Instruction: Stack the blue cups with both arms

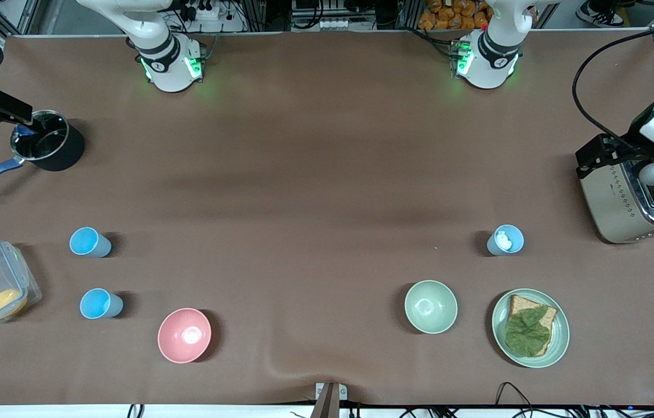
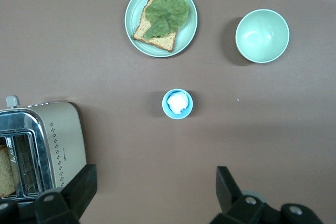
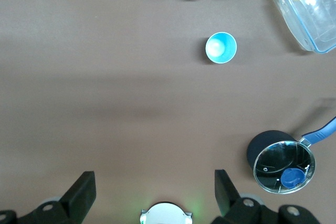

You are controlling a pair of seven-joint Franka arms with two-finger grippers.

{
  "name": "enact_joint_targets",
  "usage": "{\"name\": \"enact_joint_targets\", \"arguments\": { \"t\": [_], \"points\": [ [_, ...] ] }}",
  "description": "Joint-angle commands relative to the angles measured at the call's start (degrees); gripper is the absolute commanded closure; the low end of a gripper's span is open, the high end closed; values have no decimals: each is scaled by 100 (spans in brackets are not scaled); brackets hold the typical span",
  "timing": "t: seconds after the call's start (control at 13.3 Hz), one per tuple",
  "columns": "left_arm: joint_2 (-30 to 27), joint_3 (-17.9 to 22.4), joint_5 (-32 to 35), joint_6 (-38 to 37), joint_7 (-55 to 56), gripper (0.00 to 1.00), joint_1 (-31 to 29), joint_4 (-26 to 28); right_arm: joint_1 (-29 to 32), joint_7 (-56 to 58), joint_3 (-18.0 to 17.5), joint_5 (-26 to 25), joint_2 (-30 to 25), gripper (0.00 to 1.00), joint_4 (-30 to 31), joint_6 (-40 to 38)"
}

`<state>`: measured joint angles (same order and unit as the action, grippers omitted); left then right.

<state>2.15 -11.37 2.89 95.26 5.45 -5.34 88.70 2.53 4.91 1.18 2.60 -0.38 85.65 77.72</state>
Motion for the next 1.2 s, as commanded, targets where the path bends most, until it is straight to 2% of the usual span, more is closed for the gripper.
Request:
{"name": "enact_joint_targets", "arguments": {
  "t": [0.0,0.38,0.6,0.9,1.12],
  "points": [
    [-83,21,-200,-148,-26,0,-19,-45,11,-104,-21,30,-24,0,-66,-64],
    [-57,118,-201,-262,-44,0,-81,-37,28,-69,-13,30,-15,0,-58,-117],
    [-4,118,-201,-385,-44,0,-81,-10,291,97,22,109,221,0,-58,-91],
    [66,56,-210,-385,-44,0,-37,-28,503,773,22,74,1134,0,-119,-21],
    [66,56,-210,-385,-35,0,-63,-28,477,801,22,83,1828,0,-225,225]
  ]
}}
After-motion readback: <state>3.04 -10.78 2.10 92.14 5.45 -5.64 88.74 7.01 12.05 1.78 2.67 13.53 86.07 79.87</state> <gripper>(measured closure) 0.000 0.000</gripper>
